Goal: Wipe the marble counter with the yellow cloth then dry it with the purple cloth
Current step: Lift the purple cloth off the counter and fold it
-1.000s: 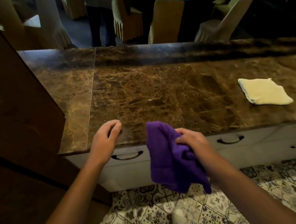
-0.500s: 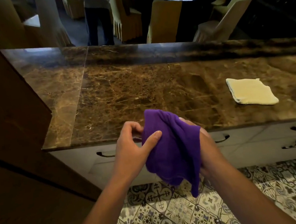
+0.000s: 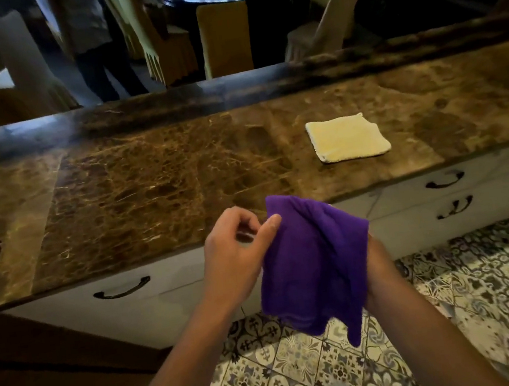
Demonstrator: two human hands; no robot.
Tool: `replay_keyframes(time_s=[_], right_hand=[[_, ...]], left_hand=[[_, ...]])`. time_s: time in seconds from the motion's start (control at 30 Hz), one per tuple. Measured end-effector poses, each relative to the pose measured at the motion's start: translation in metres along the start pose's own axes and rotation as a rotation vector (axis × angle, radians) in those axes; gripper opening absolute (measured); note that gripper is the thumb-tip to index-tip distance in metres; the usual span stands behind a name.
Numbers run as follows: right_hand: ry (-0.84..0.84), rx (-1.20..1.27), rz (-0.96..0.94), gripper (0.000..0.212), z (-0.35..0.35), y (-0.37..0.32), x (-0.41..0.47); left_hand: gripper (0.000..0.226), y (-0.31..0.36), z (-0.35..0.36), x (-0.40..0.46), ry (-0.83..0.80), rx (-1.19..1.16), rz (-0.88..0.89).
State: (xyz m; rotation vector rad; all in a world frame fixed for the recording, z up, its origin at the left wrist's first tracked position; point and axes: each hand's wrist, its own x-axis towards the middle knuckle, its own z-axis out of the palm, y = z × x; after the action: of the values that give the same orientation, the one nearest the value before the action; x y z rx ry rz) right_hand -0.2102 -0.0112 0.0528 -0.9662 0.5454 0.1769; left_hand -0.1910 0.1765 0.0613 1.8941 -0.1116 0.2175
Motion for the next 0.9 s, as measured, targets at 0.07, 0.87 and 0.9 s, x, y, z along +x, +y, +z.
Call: replay_keyframes(time_s=[0.07,0.87,0.9], right_hand=[[-0.024,0.056,0.008,0.060,-0.018,-0.017,-0.007],[0.205,-0.220,-0.195,0.032,-0.211,-0.105,-0.022],[0.246,-0.205,-0.212,0.035,-0.217,-0.111,-0.016]], left_hand=[[0.035,0.006,0.028,-0.005,-0.092,0.034,0.030],[0.055,0.065,0.257,0.019,-0.430,-0.429,-0.277],[0.059,0.063,0.265,0.028,-0.522,-0.392,-0.310]])
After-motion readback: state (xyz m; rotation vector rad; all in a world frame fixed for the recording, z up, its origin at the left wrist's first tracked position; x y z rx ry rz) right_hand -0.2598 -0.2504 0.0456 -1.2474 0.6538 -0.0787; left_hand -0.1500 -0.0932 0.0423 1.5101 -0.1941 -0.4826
